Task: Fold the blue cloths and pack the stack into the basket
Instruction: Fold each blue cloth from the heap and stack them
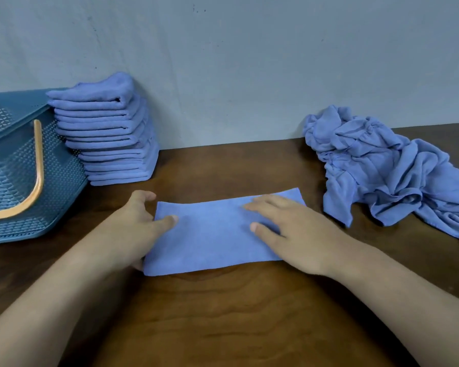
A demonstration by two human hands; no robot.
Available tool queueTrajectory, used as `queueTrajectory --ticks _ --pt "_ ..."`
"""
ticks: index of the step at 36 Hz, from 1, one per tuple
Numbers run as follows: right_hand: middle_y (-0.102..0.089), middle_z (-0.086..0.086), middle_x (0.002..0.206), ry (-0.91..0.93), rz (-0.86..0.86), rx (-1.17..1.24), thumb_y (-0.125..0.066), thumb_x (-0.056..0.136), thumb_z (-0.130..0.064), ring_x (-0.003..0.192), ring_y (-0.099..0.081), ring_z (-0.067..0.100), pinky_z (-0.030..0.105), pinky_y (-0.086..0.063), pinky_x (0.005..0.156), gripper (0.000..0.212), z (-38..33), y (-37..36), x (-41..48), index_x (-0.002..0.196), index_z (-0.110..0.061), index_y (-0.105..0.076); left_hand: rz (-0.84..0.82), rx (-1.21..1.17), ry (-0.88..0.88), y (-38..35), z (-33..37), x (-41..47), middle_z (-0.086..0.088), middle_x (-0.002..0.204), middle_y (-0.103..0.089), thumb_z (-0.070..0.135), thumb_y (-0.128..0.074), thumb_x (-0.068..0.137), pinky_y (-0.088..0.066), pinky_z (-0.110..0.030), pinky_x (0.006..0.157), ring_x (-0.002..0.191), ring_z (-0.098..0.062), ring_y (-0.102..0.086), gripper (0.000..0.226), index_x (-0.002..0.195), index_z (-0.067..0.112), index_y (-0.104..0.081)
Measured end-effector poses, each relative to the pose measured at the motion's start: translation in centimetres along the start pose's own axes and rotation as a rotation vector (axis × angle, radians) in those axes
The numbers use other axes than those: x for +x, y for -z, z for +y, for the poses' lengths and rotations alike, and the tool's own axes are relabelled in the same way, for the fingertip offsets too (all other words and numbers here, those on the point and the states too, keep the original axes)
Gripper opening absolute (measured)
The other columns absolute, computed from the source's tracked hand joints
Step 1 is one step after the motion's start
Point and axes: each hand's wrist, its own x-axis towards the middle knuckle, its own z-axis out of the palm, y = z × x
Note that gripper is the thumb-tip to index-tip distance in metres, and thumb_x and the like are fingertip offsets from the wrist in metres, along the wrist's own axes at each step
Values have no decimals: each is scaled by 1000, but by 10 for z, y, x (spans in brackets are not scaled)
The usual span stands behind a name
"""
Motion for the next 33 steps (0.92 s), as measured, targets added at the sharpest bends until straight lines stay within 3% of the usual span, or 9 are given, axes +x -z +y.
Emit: queueTrajectory --ticks 4,10,14,18,22,24,26,29,33 --pt "-5 -23 174 -1 -127 -51 -29 106 -65 158 2 -1 27 -2 128 60 2 -4 0 164 -49 -21 102 86 -74 -8 -6 1 -8 87 -65 36 -67 101 -60 -41 51 73 -26 -70 71 160 31 -27" --pt "12 -21 174 3 -159 -99 -22 100 -78 158 17 -1 36 2 131 71 5 -8 0 164 -53 -6 181 264 -206 -16 -18 12 -1 78 -64 30 -65 102 -46 -35 61 71 -17 -66 63 155 31 -31" --pt "17 -20 173 -39 -170 -127 -18 94 -88 158 21 4 39 7 131 79 5 -8 1 163 -55 1 183 412 -213 -12 -26 20 3 91 -58 28 -58 106 -41 -32 67 80 -12 -59 47 149 27 -39" --pt "21 -20 172 -54 -190 -145 -16 88 -95 158 25 9 44 7 131 86 4 -10 2 161 -56 7 266 542 -251 -21 -27 17 -5 122 -53 23 -52 107 -50 -35 76 90 -25 -64 46 152 21 -41" --pt "22 -17 172 -60 -207 -158 -16 87 -95 158 26 11 45 9 131 89 2 -10 3 162 -55 10 407 563 -553 -34 -11 7 -4 136 -54 28 -51 104 -51 -46 90 112 -29 -56 45 148 22 -50" --pt "23 -16 172 -64 -214 -166 -18 87 -95 158 26 13 46 9 131 89 0 -9 3 162 -54 10 278 522 -695 -42 -1 2 8 149 -50 46 -41 105 -44 -46 111 133 -20 -48 47 149 31 -49" --pt "23 -16 172 -68 -220 -166 -19 88 -94 158 26 13 45 10 131 89 -1 -9 3 162 -54 10 54 535 -714 -52 2 0 21 165 -32 64 -26 104 -20 -43 129 155 -6 -23 59 157 42 -38" --pt "23 -16 172 -64 -223 -167 -20 89 -94 158 26 12 45 10 130 88 -1 -8 3 162 -55 11 -148 581 -628 -56 -1 5 29 172 0 73 -20 104 2 -38 132 159 3 9 64 164 52 -15" --pt "22 -18 172 -65 -220 -156 -20 86 -97 158 26 13 46 9 131 91 1 -9 2 161 -56 11 -172 626 -529 -50 -1 9 28 172 11 80 -17 98 10 -36 131 158 0 17 71 163 56 -3"
